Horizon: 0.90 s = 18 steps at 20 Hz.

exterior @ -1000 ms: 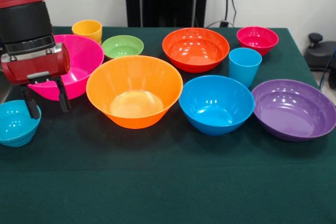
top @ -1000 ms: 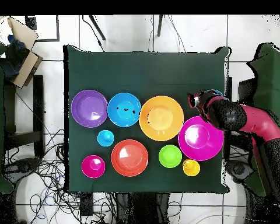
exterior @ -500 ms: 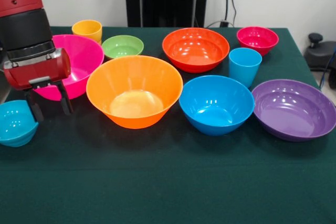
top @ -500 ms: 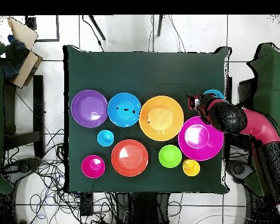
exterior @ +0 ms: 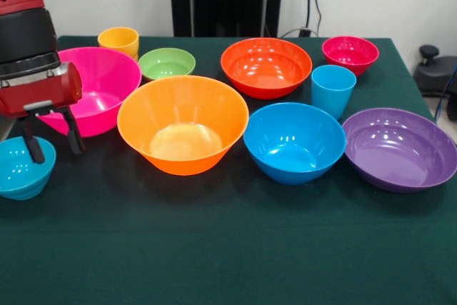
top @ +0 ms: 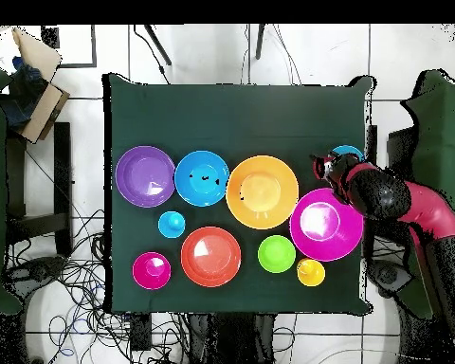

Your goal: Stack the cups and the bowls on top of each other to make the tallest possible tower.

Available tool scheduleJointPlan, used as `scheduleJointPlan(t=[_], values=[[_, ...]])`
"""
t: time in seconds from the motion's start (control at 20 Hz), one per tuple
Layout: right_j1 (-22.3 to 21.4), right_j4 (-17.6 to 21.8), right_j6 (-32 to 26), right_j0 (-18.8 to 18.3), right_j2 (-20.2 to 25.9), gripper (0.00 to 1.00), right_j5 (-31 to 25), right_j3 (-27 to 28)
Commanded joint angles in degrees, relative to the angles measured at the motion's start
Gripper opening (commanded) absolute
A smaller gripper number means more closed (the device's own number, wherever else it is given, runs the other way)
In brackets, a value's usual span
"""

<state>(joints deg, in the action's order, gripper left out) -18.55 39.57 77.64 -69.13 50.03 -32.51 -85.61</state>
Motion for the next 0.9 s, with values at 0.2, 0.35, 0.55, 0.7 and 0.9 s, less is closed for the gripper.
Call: scheduleJointPlan(t=[0.2,0.35,0.55,0.7,0.9], values=[[5.1,8.4,-18.8,2.8,-1.2,1.00,-0.9,1.6],[8.0,9.4,-18.6,4.2,-1.3,1.00,-0.2,3.8],[10.9,9.8,-19.8,4.7,-0.5,1.00,-0.6,6.0],[11.3,10.1,-19.6,4.6,-0.3,1.00,-0.7,6.4],[11.3,10.5,-19.3,4.3,0.0,1.00,-1.0,6.3]])
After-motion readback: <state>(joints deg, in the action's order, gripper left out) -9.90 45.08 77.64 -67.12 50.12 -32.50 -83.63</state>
